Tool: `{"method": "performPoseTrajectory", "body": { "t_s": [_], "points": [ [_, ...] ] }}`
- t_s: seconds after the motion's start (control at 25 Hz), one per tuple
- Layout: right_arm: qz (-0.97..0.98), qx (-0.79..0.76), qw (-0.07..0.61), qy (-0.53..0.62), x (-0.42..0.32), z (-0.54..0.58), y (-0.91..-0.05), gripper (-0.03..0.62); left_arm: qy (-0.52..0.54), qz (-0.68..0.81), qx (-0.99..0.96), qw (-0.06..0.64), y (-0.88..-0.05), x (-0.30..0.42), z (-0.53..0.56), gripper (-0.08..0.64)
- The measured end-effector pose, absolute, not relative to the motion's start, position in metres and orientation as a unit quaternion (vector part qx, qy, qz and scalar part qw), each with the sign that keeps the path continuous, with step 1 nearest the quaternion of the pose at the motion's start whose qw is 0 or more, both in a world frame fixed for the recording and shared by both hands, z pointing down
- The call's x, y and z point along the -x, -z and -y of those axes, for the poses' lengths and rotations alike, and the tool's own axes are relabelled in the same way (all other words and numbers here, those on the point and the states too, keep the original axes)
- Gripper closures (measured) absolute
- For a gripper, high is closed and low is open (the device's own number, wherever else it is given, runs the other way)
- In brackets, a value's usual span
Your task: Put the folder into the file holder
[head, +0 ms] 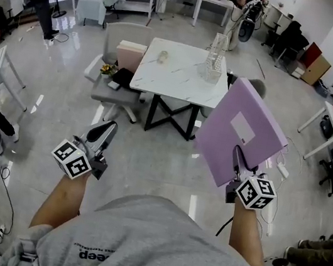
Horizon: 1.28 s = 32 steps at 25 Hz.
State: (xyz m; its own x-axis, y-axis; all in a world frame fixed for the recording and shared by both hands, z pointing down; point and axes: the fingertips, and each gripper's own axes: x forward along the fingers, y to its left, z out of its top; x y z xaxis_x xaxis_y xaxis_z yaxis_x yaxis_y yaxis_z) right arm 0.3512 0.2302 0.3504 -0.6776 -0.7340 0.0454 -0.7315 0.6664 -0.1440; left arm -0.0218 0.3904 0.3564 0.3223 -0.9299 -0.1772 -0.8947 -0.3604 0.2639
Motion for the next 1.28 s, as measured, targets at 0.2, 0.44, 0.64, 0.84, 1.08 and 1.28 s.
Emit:
{"method": "performPoseTrajectory", "body": {
  "t_s": [0.2, 0.44, 0.64, 0.84, 1.08, 1.28],
  "points": [
    [-0.917, 0.391, 0.015, 0.074, -0.368, -0.222, -0.347, 0.457, 0.149, 0.565, -0.81, 0.053, -0.352, -0.003, -0.384, 0.5],
    [-0.921, 0.381, 0.02, 0.075, -0.392, -0.209, -0.351, 0.457, 0.147, 0.572, -0.805, 0.056, -0.358, -0.033, -0.376, 0.5],
    [-0.922, 0.378, 0.026, 0.076, -0.405, -0.195, -0.352, 0.457, 0.143, 0.563, -0.812, 0.055, -0.364, -0.052, -0.363, 0.499],
    [-0.922, 0.378, 0.026, 0.076, -0.398, -0.177, -0.352, 0.457, 0.144, 0.562, -0.812, 0.058, -0.36, -0.045, -0.345, 0.5],
    [-0.918, 0.389, 0.021, 0.071, -0.366, -0.14, -0.354, 0.459, 0.138, 0.551, -0.821, 0.06, -0.366, -0.013, -0.297, 0.5],
    [-0.914, 0.402, 0.025, 0.058, -0.313, -0.097, -0.356, 0.459, 0.153, 0.528, -0.833, 0.062, -0.377, 0.043, -0.235, 0.5]
  ]
}}
